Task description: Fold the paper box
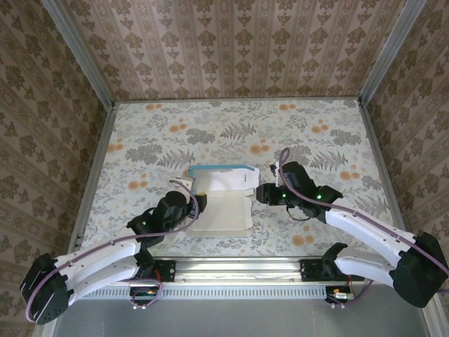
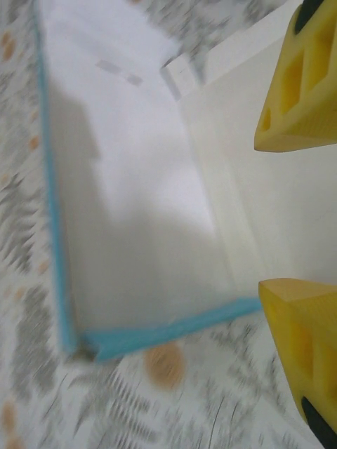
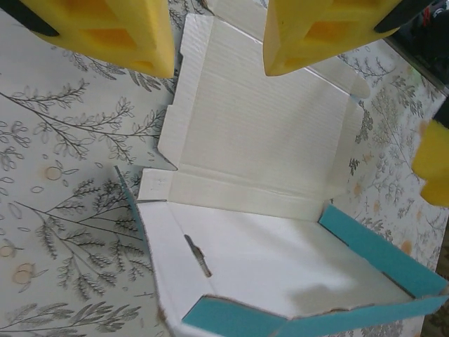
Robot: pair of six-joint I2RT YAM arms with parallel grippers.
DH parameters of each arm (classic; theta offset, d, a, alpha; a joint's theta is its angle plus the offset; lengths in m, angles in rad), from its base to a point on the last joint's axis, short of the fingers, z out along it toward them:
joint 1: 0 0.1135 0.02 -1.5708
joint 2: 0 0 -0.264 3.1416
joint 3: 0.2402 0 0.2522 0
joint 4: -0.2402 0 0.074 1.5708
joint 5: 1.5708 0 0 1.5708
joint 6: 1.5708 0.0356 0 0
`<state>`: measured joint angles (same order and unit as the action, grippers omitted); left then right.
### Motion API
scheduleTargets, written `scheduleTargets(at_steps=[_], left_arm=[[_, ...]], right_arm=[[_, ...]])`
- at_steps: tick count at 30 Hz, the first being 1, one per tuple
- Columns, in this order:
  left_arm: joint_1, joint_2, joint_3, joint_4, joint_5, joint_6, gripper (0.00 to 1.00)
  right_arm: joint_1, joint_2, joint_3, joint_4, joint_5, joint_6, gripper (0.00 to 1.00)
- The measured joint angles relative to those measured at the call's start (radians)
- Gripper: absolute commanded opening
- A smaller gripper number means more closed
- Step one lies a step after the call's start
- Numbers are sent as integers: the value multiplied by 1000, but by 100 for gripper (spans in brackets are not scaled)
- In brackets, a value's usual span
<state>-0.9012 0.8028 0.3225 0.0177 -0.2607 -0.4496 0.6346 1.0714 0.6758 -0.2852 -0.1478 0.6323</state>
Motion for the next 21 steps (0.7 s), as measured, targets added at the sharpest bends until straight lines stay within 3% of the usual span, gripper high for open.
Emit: scheduleTargets(at_steps=[4,8,15,21], left_arm=[[-2,65,-15,-3,126,-13,48],[-27,181,-26,21,181,-24,43],[-76,341,-40,107,205,-23,43],[-93,405,-41,190,197,-23,43]], right_arm=[[8,29,25,25,39,3,39],[-8,66,106,20,77,-6,39],[-111,196,269,-29,47,-101,43],[-115,330,370,-108,21,-193,42]])
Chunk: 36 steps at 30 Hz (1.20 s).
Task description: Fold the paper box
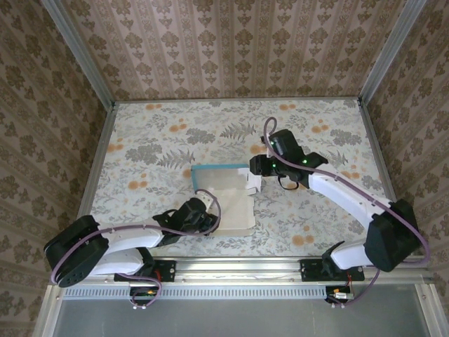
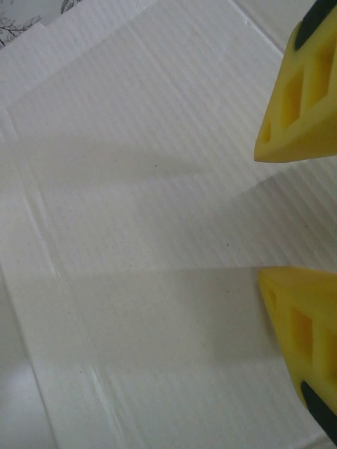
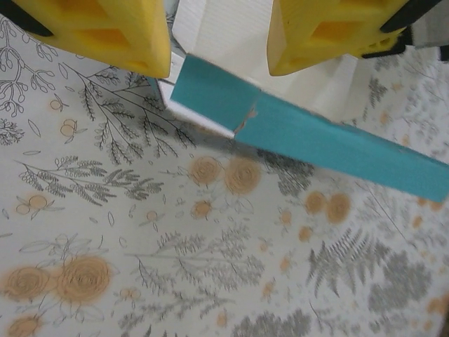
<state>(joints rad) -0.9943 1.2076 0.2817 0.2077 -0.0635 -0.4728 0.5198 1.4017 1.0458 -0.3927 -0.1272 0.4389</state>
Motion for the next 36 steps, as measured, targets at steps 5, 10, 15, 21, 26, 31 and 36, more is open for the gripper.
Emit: scheduleTargets(at_steps=[5,10,15,21,26,31,36], left_arm=[[-13,29,0,41,-12,0,42],[-20,43,0,64,-19,0,42],[-26,48,0,72,-28,0,42],[-33,50,0,75,-38,0,41],[-35,50,0,76,-42,0,42],[-41,50,0,77,-45,1,46],[-46,50,0,79,-45,1,50]], right_arm=[[0,61,3,-53,0,-44,41],[0,71,4,-69,2,-59,39],[0,59,3,-85,3,-72,40],[-34,-96,0,-113,-20,-77,42],[-93,-130,17,-129,-48,-78,42],[-133,-20,64,-138,-91,-78,40],[-137,82,85,-141,-122,-83,39]])
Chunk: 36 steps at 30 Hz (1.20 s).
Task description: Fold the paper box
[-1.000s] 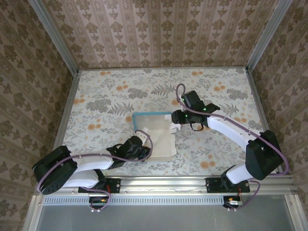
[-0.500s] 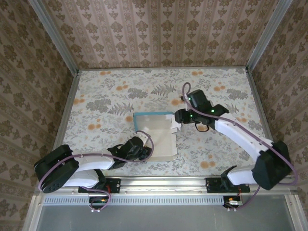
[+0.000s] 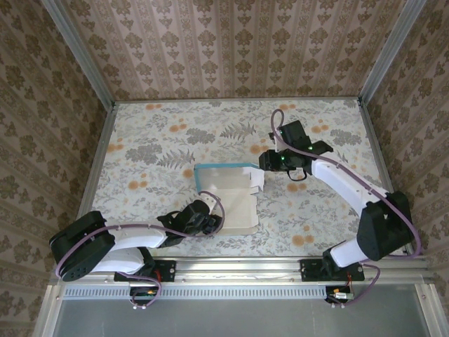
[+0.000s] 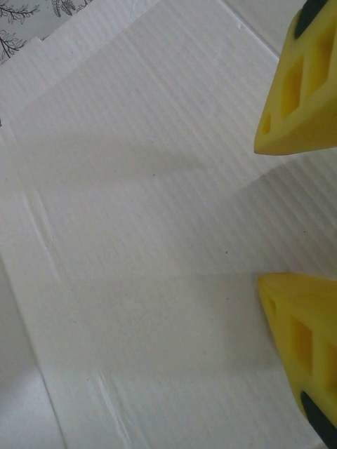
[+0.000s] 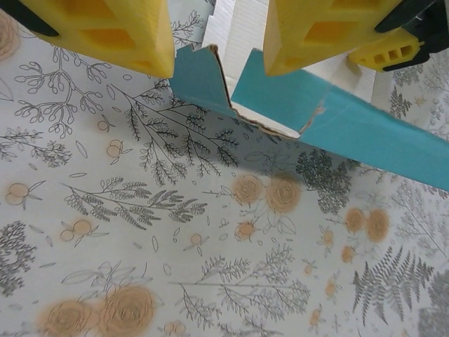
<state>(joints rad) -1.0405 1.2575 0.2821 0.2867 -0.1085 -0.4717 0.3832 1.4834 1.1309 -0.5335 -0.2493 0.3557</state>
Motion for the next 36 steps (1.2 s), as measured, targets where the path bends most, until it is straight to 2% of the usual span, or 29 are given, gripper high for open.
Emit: scheduleTargets(at_steps=[4,7,10,13,22,30,36], left_arm=[[-4,0,1,2,0,0,54],[-7,-3,2,0,3,2,62],[-7,-15,2,-5,7,3,79],[-7,-32,2,-17,7,6,100],[-7,-58,2,-51,8,11,100],[-14,-27,3,-19,5,12,100],[-33,35,35,11,-5,13,100]], right_arm=[[0,30,8,-2,-20,-9,37],[0,42,13,-2,-27,-13,34],[0,55,15,-2,-37,-13,33],[0,70,15,-1,-46,-13,32],[9,78,15,10,-51,-13,29],[58,111,42,7,-43,-18,13],[97,111,87,-24,-11,-20,9]])
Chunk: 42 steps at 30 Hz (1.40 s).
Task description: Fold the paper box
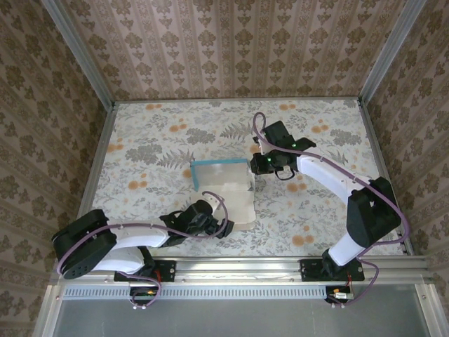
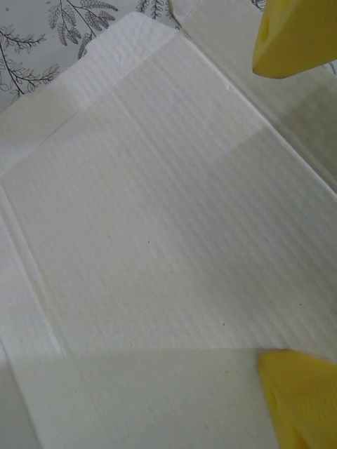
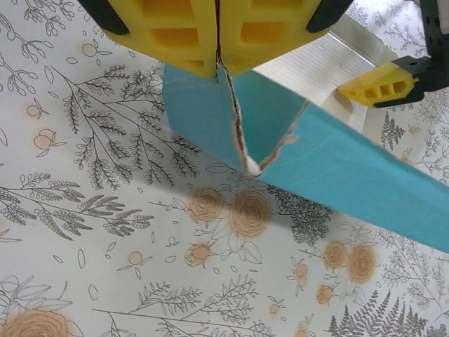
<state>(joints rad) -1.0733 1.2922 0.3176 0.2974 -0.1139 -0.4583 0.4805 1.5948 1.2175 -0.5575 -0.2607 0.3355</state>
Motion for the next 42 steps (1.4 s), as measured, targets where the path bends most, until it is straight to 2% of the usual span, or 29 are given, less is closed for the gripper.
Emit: scheduleTargets(at_steps=[11,21,25,29,34,38,42], left_arm=[[-27,59,31,34,-26,-7,100],[-47,62,31,47,-58,-55,100],[-50,-8,34,-11,-37,-75,100],[-44,-156,108,-164,0,-73,100],[45,-332,271,-345,74,-55,100],[174,-418,357,-491,145,-33,100],[314,-438,414,-623,229,-8,99]], right_arm=[[53,-2,-6,11,72,20,7],[100,-118,-187,143,151,69,7],[115,-134,-209,166,156,71,7],[130,-134,-216,183,151,56,6],[138,-134,-230,220,141,27,6],[165,-133,-231,241,141,5,5],[209,-112,-231,277,140,-16,5]])
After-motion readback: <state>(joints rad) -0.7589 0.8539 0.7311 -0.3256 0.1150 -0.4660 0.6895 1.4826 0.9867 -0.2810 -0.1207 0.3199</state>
